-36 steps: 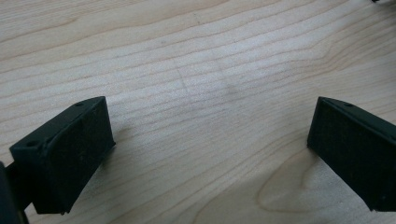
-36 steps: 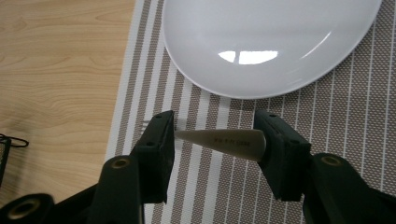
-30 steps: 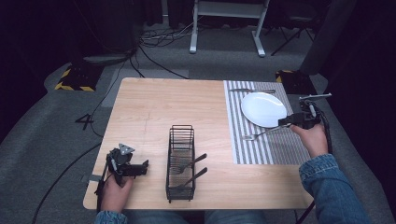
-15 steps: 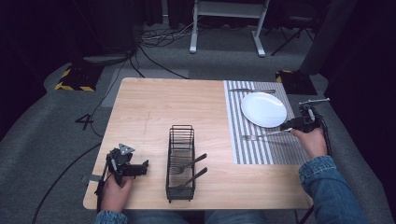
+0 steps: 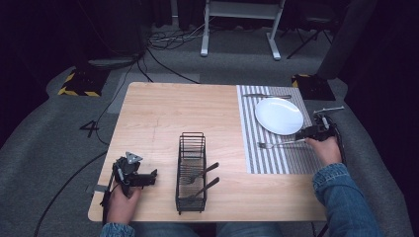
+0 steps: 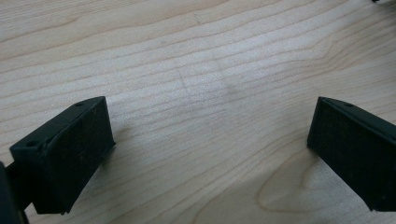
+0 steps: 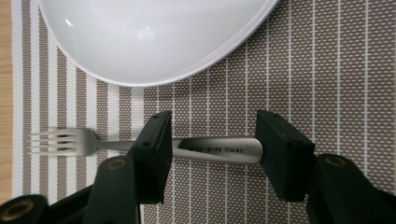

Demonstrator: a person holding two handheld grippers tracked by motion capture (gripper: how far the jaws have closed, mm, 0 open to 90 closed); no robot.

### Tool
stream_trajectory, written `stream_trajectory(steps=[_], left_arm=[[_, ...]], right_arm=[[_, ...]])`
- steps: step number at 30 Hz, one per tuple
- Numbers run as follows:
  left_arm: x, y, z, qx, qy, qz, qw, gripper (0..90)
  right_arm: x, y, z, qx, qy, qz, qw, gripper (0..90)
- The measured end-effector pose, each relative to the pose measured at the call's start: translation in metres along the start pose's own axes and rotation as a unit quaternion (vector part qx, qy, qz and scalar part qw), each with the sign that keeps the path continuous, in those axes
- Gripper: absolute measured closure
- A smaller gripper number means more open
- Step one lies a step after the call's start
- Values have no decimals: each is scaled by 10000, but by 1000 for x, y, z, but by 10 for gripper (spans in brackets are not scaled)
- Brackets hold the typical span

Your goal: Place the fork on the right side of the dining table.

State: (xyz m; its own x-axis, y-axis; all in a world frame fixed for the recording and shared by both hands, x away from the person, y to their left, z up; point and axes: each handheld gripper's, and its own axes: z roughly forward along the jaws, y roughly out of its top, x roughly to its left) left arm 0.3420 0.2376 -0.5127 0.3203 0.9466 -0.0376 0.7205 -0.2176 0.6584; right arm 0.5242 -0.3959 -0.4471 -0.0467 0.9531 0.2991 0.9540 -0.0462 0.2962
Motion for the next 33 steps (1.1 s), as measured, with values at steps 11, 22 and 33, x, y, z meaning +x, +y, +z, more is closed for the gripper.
stream_trajectory(steps=[11,22,33], left_arm=[[0,0,0,0,1,-1,10000,3],[0,0,0,0,-1,-5,10000,3],[0,0,0,1,-1,-5,10000,3]], right_arm=[[-3,0,8,21,-112,-1,9999,448],[5,-7,-15,-314,-22,-224,9993,454],[31,-19,-52,-702,172,-736,9947,436]])
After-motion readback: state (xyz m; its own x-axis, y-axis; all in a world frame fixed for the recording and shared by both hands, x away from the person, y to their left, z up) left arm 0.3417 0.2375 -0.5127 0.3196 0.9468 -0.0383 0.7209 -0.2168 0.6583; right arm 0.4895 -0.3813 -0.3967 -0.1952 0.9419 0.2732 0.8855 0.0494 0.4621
